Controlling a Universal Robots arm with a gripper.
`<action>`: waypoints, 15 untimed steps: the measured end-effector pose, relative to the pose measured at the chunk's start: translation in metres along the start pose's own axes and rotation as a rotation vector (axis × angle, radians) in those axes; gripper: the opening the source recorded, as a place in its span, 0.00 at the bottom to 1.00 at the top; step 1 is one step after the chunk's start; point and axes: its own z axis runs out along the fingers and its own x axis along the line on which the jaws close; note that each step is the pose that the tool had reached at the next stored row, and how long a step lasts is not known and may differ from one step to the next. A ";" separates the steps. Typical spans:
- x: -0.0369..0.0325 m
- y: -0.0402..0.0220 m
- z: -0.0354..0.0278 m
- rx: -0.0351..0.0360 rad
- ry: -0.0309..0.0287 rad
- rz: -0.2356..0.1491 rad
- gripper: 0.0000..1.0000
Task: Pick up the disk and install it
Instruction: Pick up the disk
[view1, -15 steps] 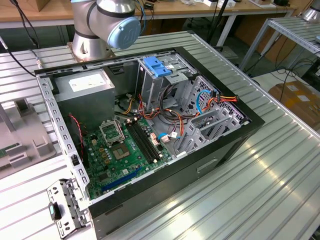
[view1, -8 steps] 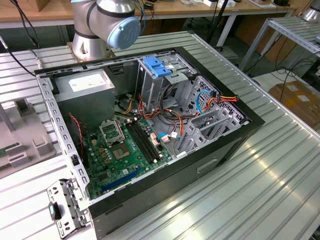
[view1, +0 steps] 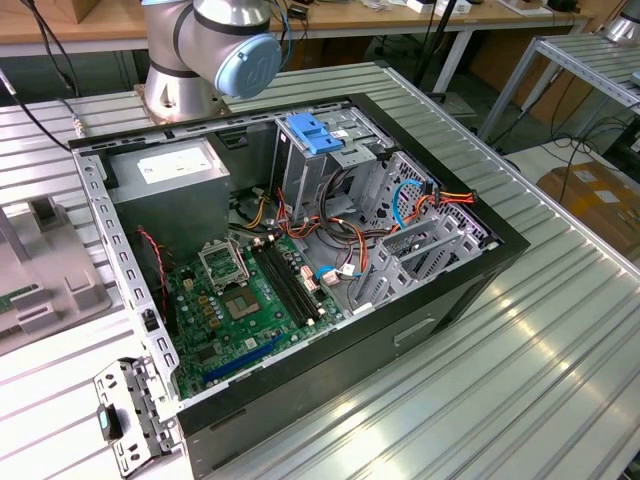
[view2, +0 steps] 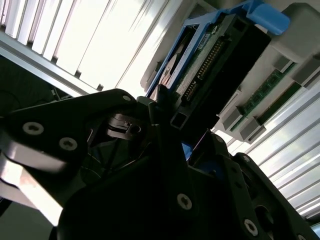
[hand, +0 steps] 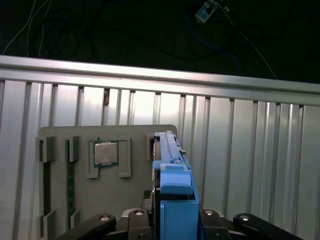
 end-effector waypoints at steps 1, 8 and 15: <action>0.0000 0.0000 -0.0006 0.0002 -0.0011 0.000 0.36; -0.0002 0.0003 -0.0060 0.0006 -0.0084 0.000 0.36; -0.0004 0.0005 -0.0105 0.0010 -0.0135 -0.001 0.36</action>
